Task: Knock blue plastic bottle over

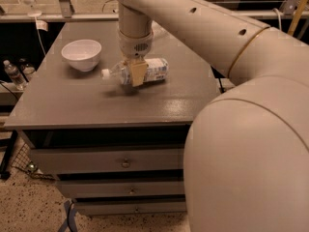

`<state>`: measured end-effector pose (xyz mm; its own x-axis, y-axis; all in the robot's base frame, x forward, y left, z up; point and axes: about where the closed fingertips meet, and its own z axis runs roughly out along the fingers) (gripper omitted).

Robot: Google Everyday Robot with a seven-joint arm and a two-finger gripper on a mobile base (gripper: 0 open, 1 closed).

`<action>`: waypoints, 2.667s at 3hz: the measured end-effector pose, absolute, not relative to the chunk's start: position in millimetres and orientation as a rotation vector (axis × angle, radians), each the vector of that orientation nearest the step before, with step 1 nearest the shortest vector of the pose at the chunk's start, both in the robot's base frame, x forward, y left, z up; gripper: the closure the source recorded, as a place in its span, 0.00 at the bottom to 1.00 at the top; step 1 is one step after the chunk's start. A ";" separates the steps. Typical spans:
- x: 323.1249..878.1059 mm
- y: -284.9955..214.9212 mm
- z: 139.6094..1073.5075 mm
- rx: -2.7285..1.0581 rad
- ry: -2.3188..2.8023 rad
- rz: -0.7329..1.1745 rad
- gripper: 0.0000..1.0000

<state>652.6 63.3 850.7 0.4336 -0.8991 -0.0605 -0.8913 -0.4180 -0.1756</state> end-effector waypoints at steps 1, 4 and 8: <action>653.4 64.3 848.8 -2.501 1.579 -0.063 0.59; 652.9 61.1 853.3 -2.516 1.578 -0.066 0.00; 669.5 -125.3 912.9 -2.142 1.877 -0.077 0.00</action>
Offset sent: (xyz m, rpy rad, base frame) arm 0.0008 0.0010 -0.0018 0.0009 -0.0005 0.0007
